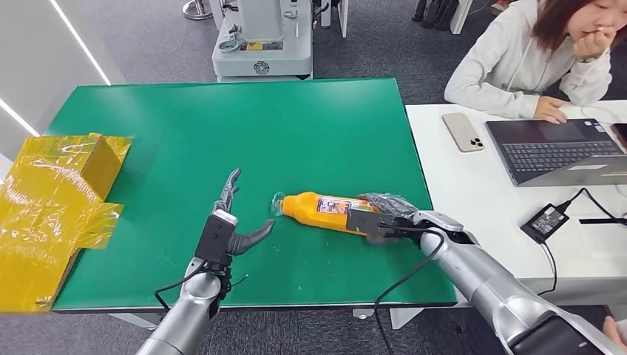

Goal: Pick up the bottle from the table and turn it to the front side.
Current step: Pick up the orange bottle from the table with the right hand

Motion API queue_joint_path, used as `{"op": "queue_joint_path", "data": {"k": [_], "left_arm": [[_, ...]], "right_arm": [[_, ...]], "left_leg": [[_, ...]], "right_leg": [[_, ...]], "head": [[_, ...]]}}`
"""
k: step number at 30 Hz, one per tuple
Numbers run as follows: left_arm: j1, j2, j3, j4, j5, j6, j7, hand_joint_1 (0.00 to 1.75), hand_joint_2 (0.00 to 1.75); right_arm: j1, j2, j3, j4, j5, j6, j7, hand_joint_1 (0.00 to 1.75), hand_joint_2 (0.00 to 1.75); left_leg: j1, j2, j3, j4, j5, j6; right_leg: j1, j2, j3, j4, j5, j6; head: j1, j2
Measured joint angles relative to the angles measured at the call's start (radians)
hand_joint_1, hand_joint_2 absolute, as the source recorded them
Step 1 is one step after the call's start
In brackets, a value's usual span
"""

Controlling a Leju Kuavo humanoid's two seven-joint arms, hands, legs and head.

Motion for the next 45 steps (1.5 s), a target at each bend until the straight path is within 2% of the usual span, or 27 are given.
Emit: {"op": "queue_joint_path", "data": {"k": [5,8,14,17,22,30,33,37,41,45], "left_arm": [[0.0,0.002,-0.003,0.0,0.001,0.0,0.0,0.0,1.75],[0.004,0.002,-0.003,0.0,0.001,0.005,0.0,0.0,1.75],[0.018,0.008,-0.002,0.0,0.001,0.026,0.0,0.0,1.75],[0.018,0.014,-0.002,0.0,0.006,0.034,-0.013,0.0,1.75],[0.019,0.019,-0.002,0.0,0.007,0.04,-0.018,0.0,1.75],[0.022,0.021,-0.002,0.0,0.008,0.04,-0.018,0.0,1.75],[0.022,0.02,-0.002,-0.001,0.021,0.026,-0.013,0.0,1.75],[0.026,0.023,0.0,-0.012,0.082,-0.08,0.049,0.0,1.75],[0.023,0.029,0.0,-0.052,0.16,-0.28,0.151,0.0,1.75],[-0.008,0.034,0.0,-0.099,0.274,-0.479,0.232,0.0,1.75]], "right_arm": [[0.011,-0.001,-0.004,0.0,-0.003,-0.015,-0.012,1.75,1.75],[0.041,-0.002,-0.023,-0.01,-0.029,-0.068,-0.041,1.75,1.75],[0.185,0.006,-0.128,-0.101,-0.211,-0.1,-0.176,1.75,1.75],[0.266,0.023,-0.18,-0.156,-0.258,-0.13,-0.213,1.75,1.75],[0.355,0.044,-0.235,-0.231,-0.268,-0.155,-0.217,1.75,1.75],[0.4,0.05,-0.268,-0.274,-0.268,-0.156,-0.214,1.75,1.75],[0.424,0.054,-0.284,-0.296,-0.279,-0.184,-0.227,1.75,1.75],[0.509,0.071,-0.347,-0.404,-0.316,-0.258,-0.265,1.75,1.75],[0.57,0.099,-0.41,-0.526,-0.288,-0.309,-0.253,1.75,1.75],[0.582,0.128,-0.444,-0.596,-0.253,-0.336,-0.258,1.75,1.75]], "left_leg": [[0.0,0.0,0.001,0.0,0.0,0.0],[0.0,-0.001,0.001,0.0,0.0,0.0],[0.0,-0.002,0.0,0.0,0.0,0.0],[0.0,-0.002,0.0,0.0,0.0,0.0],[0.0,-0.001,0.0,-0.001,0.0,0.0],[0.0,-0.002,-0.001,0.0,0.0,0.0],[0.0,-0.002,-0.001,0.0,0.0,0.0],[0.0,-0.005,-0.003,0.0,0.0,0.0],[0.0,-0.004,-0.004,0.0,0.0,0.0],[0.0,-0.004,-0.004,0.0,0.0,0.0]], "right_leg": [[0.0,0.0,0.001,0.0,0.0,0.0],[0.0,0.0,0.002,0.0,0.0,0.0],[0.0,-0.001,0.001,0.0,0.0,0.001],[0.0,-0.001,0.001,0.0,-0.001,0.001],[0.0,-0.002,0.001,0.0,-0.001,0.001],[0.0,-0.002,0.001,0.0,0.0,0.001],[0.0,-0.003,0.001,0.0,-0.001,0.001],[0.0,-0.005,0.0,0.0,-0.001,0.001],[0.0,-0.005,-0.002,0.0,-0.001,0.001],[0.0,-0.005,-0.002,0.0,-0.001,0.001]], "head": [[0.0,0.0],[0.0,0.0],[0.0,0.0],[0.0,0.0],[0.0,0.0],[0.0,0.0],[0.0,0.0],[0.0,0.0],[0.0,0.0],[0.0,0.0]]}}
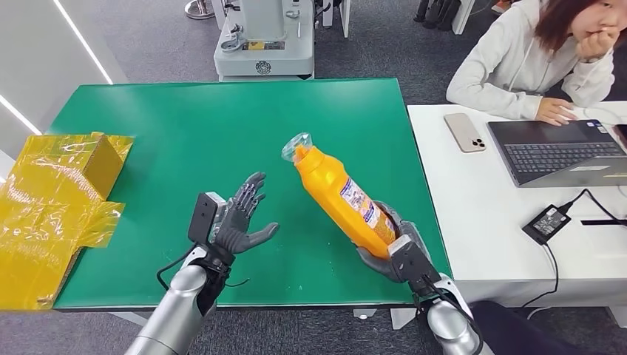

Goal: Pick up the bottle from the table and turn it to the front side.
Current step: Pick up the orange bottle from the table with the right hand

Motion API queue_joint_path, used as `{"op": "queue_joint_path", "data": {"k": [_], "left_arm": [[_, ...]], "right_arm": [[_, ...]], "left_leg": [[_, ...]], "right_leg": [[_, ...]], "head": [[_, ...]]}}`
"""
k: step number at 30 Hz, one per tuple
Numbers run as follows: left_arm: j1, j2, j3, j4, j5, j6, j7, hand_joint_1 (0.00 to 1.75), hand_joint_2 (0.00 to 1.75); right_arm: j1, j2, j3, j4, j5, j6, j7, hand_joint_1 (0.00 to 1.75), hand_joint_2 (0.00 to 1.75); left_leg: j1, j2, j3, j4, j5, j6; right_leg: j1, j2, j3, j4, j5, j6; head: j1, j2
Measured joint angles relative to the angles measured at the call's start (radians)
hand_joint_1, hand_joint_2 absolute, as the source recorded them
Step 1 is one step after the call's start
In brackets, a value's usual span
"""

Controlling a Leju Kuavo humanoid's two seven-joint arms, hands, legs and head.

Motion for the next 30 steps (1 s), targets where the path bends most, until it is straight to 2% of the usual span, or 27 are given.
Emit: {"op": "queue_joint_path", "data": {"k": [4,14,24,30], "left_arm": [[-0.043,0.007,-0.003,-0.031,0.086,-0.081,0.046,0.0,1.75],[-0.081,0.03,-0.036,-0.078,0.228,-0.109,0.102,0.0,1.75],[-0.1,0.06,-0.049,-0.133,0.348,-0.185,0.171,0.0,1.75],[-0.117,0.054,-0.093,-0.134,0.385,-0.212,0.162,0.0,1.75]], "right_arm": [[-0.006,0.017,-0.019,-0.041,0.002,-0.013,-0.031,1.75,1.75],[-0.078,0.035,-0.017,-0.047,0.011,-0.018,-0.034,1.75,1.75],[-0.19,0.064,-0.011,0.056,0.03,-0.004,-0.041,1.75,1.75],[-0.314,0.121,0.02,0.205,0.044,0.019,-0.049,1.75,1.75]], "left_leg": [[0.0,0.0,0.0,0.0,0.0,0.0],[0.0,0.0,0.0,0.0,0.001,0.0],[0.0,0.0,0.0,0.0,0.001,0.0],[0.0,0.0,0.0,0.001,0.001,0.0]], "right_leg": [[0.0,0.0,0.0,0.0,0.0,0.0],[0.0,0.0,0.0,0.0,0.0,0.0],[0.0,0.0,0.0,0.001,0.0,0.0],[0.0,0.001,0.0,0.001,0.001,0.0]], "head": [[0.0,0.0],[0.0,0.0],[0.0,0.0],[0.0,0.0]]}}
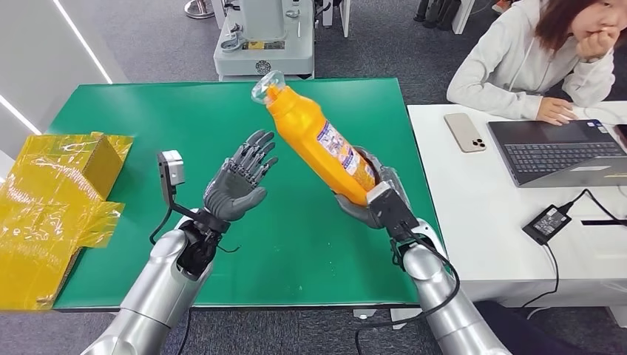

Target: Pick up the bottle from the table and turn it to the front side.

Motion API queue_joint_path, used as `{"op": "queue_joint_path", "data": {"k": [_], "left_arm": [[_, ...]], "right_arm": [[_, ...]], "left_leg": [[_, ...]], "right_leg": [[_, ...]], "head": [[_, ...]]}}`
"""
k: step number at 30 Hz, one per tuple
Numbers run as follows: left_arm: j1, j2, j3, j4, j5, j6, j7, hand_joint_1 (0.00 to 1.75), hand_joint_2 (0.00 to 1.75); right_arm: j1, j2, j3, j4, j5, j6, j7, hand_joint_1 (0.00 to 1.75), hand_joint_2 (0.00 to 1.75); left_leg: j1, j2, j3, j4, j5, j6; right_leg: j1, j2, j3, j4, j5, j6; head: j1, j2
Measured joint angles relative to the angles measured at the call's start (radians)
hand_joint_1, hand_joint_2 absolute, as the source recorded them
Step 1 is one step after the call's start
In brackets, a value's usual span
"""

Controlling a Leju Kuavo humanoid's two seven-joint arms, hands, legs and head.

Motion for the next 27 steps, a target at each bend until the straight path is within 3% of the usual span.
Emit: {"op": "queue_joint_path", "data": {"k": [5,14,20,27], "left_arm": [[-0.026,-0.012,-0.037,0.001,0.037,-0.028,-0.002,0.0,1.75],[-0.033,-0.01,-0.052,0.004,0.061,-0.113,-0.072,0.0,1.75],[-0.037,0.001,-0.056,0.007,0.003,-0.154,-0.127,0.0,1.75],[-0.039,0.025,-0.056,0.037,-0.096,-0.137,-0.18,0.0,1.75]], "right_arm": [[-0.084,0.07,0.021,0.088,-0.02,0.025,0.002,1.75,1.75],[-0.154,0.13,0.034,0.176,-0.046,0.085,-0.003,1.75,1.75],[-0.195,0.151,0.043,0.247,-0.03,0.114,-0.019,1.75,1.75],[-0.225,0.153,0.056,0.327,0.008,0.15,-0.025,1.75,1.75]], "left_leg": [[0.0,0.0,0.0,0.0,0.0,0.0],[0.0,0.0,0.0,0.0,0.0,0.0],[0.0,0.0,0.0,0.0,0.0,0.0],[0.0,0.0,0.0,0.0,0.0,0.0]], "right_leg": [[0.0,0.0,0.0,0.0,0.0,0.0],[0.0,0.0,0.0,0.0,0.0,0.0],[0.0,0.0,0.0,0.0,0.0,0.0],[0.0,0.001,-0.001,0.0,0.0,0.0]], "head": [[0.0,0.0],[0.0,0.0],[0.0,0.0],[0.0,0.0]]}}
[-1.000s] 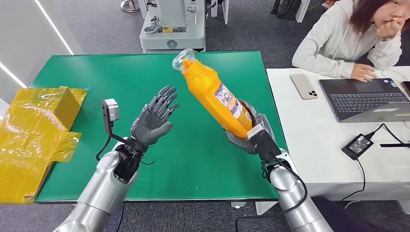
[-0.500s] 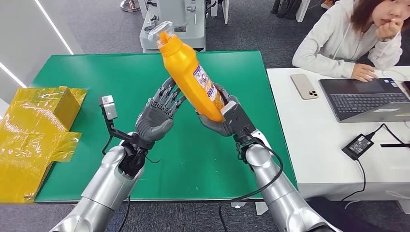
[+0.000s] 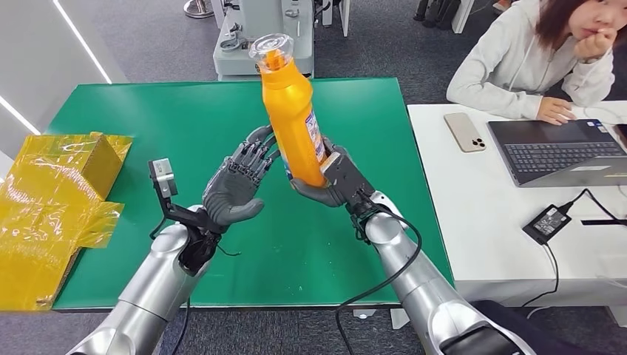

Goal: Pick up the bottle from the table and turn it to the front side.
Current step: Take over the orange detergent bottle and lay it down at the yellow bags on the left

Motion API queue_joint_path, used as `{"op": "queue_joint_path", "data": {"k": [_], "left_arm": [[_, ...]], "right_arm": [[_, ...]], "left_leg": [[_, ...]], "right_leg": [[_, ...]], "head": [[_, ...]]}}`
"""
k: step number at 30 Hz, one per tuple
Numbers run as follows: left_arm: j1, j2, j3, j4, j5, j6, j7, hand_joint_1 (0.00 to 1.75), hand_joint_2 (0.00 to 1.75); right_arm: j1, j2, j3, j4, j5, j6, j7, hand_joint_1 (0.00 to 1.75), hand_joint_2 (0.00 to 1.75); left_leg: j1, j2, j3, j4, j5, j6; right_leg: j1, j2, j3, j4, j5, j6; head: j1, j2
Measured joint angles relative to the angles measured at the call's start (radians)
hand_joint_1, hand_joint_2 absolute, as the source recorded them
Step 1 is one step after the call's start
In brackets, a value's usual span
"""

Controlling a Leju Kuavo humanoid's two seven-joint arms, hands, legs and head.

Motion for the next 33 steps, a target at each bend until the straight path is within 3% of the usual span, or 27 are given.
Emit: {"op": "queue_joint_path", "data": {"k": [14,25,33], "left_arm": [[-0.015,0.038,0.015,0.061,-0.075,0.031,-0.024,0.0,1.75],[-0.028,0.045,0.101,0.088,-0.106,0.117,0.034,0.0,1.75],[-0.044,0.017,0.151,0.116,-0.101,0.18,0.087,0.0,1.75]], "right_arm": [[-0.003,-0.014,0.028,0.081,0.048,-0.002,0.001,1.75,1.75],[0.093,-0.051,0.033,0.019,0.093,0.011,0.009,1.75,1.75],[0.115,-0.055,0.071,-0.007,0.126,0.074,0.04,1.75,1.75]], "left_leg": [[0.0,0.0,0.0,0.0,0.0,0.0],[0.0,0.0,0.0,0.0,0.0,0.0],[0.0,0.001,0.0,0.0,0.0,0.0]], "right_leg": [[0.0,0.0,0.0,0.0,0.0,0.0],[0.0,0.0,0.0,0.0,0.0,0.0],[0.0,0.001,0.0,0.0,0.0,0.0]], "head": [[0.0,0.0],[0.0,0.0],[0.0,0.0]]}}
